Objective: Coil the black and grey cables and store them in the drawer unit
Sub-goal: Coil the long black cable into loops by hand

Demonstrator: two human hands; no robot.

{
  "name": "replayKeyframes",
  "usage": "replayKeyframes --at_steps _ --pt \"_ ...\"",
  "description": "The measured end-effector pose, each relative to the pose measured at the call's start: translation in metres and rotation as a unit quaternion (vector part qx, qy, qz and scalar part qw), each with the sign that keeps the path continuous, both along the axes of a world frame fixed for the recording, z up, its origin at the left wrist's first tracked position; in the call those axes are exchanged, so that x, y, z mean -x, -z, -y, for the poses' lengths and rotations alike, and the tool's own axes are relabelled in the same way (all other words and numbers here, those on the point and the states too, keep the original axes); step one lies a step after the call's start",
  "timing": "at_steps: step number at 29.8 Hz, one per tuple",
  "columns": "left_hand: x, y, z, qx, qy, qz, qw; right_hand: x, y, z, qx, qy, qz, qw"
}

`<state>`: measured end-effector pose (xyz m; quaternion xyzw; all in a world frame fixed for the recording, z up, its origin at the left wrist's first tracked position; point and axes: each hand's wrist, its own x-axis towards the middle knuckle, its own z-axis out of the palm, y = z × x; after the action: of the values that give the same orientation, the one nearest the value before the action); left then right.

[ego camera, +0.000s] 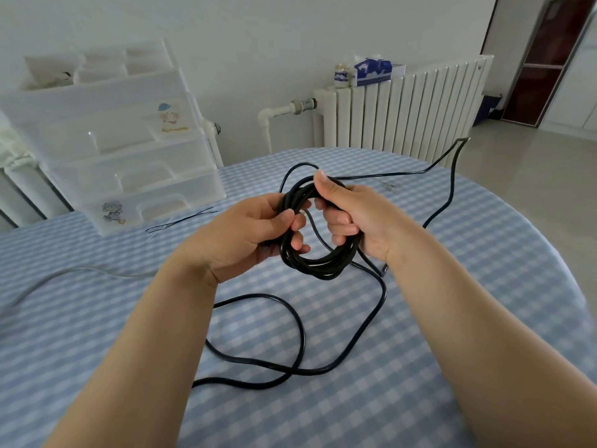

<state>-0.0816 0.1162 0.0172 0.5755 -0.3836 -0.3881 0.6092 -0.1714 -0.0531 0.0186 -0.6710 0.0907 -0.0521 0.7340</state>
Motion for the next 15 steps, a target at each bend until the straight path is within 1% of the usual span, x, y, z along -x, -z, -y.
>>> replayKeyframes --at_steps 2,5,7,9,12,13,15 --pt "0.000 -0.001 -0.002 -0.004 0.026 -0.006 1.000 0.002 -0.003 -0.002 0.030 0.006 0.004 1.000" --pt "0.001 0.003 -0.002 0.021 0.082 -0.081 0.993 0.004 -0.007 -0.009 0.066 -0.024 0.010 0.997" --pt "0.003 0.009 -0.001 0.035 0.111 -0.109 0.987 0.004 -0.006 -0.016 0.082 -0.047 0.009 0.995" --pt "0.005 0.012 0.001 0.045 0.121 -0.130 0.983 0.003 -0.005 -0.022 0.083 -0.046 0.006 0.995" --pt "0.009 0.011 0.005 0.067 0.151 -0.187 0.968 0.002 -0.004 -0.024 0.085 -0.003 0.018 0.996" --pt "0.011 0.009 0.007 0.072 0.144 -0.198 0.967 0.001 -0.004 -0.023 0.093 0.022 0.022 0.995" --pt "0.015 0.007 0.012 0.068 0.082 -0.194 0.975 -0.001 -0.002 -0.024 0.102 0.084 0.030 0.991"
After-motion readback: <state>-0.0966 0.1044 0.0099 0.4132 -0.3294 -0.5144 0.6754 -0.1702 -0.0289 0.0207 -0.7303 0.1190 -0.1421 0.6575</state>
